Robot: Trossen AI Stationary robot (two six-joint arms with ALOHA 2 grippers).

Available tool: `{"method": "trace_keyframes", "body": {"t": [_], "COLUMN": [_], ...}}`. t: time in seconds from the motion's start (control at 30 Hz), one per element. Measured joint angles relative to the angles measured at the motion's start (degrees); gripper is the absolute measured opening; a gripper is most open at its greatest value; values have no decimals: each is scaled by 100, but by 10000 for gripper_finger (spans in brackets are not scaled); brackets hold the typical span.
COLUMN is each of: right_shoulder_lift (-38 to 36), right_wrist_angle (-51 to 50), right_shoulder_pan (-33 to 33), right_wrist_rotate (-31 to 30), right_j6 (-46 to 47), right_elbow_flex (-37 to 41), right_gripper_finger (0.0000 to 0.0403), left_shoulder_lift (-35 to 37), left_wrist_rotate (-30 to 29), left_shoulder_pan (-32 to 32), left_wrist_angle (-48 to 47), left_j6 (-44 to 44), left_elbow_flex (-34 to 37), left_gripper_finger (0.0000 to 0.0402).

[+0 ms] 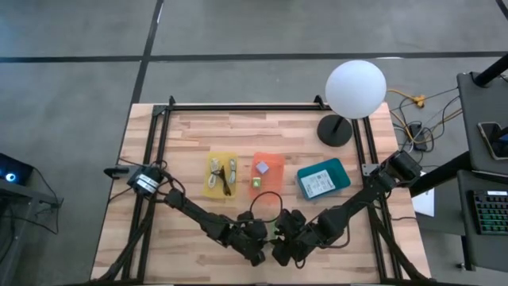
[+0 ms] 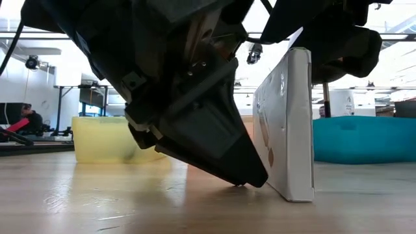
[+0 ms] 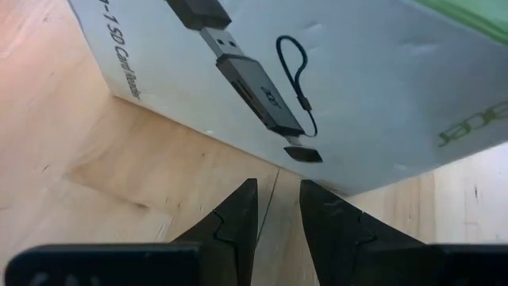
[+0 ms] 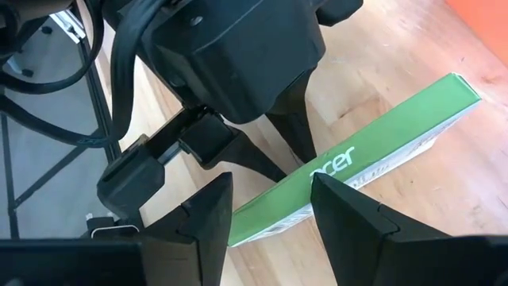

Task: Pick and place items into bin
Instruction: Put the white card reader box into the blue bin

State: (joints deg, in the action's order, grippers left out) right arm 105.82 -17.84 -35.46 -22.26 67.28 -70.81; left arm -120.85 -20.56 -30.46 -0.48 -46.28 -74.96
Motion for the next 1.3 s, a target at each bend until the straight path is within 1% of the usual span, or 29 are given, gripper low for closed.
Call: {"method": "trace_keyframes", "body": {"t": [0.1, 0.2, 0.27, 0.37, 0.43, 0.53, 0.6, 0.67, 0.73, 0.8, 1.0, 1.17, 1.3], "right_shoulder_lift": [0, 0, 0, -2, -2, -9, -9, -9, -10, -11, -11, -11, -11], "right_wrist_angle": [2, 2, 3, 4, 4, 13, 13, 13, 12, 17, 15, 21, 42], "right_shoulder_pan": [0, 0, 0, 0, 0, 0, -3, -11, -15, -15, -9, -11, 9], "right_wrist_rotate": [2, 4, 11, 25, 38, 150, 166, 173, 174, 179, 308, 333, 337], "right_j6": [1, 0, -14, -46, -99, -144, -151, -152, -176, -260, -349, -385, -386], "right_elbow_flex": [0, 0, 0, 0, 0, 0, -1, -2, -2, -2, -15, -17, -17], "right_gripper_finger": [161, 160, 162, 164, 164, 162, 160, 160, 161, 162, 164, 163, 160], "left_shoulder_lift": [52, 79, 100, 259, 538, 1091, 1407, 1647, 1870, 2016, 2178, 2190, 2205], "left_wrist_rotate": [-36, -450, -719, -981, -1129, -1089, -917, -531, -35, 370, 1160, 1882, 2378], "left_shoulder_pan": [-86, -270, -383, -462, -422, -208, -57, 146, 401, 688, 1432, 1925, 2030], "left_wrist_angle": [-60, -76, -260, -848, -1123, -1245, -1249, -1248, -1257, -1219, -1173, -1016, -857], "left_j6": [0, 200, 767, 1763, 2390, 3545, 4540, 5515, 6054, 6356, 7520, 7752, 8265], "left_elbow_flex": [0, -43, -134, -209, -178, -28, 70, 148, 288, 437, 738, 761, 761], "left_gripper_finger": [83, 83, 83, 83, 83, 83, 83, 83, 83, 83, 83, 83, 83]}}
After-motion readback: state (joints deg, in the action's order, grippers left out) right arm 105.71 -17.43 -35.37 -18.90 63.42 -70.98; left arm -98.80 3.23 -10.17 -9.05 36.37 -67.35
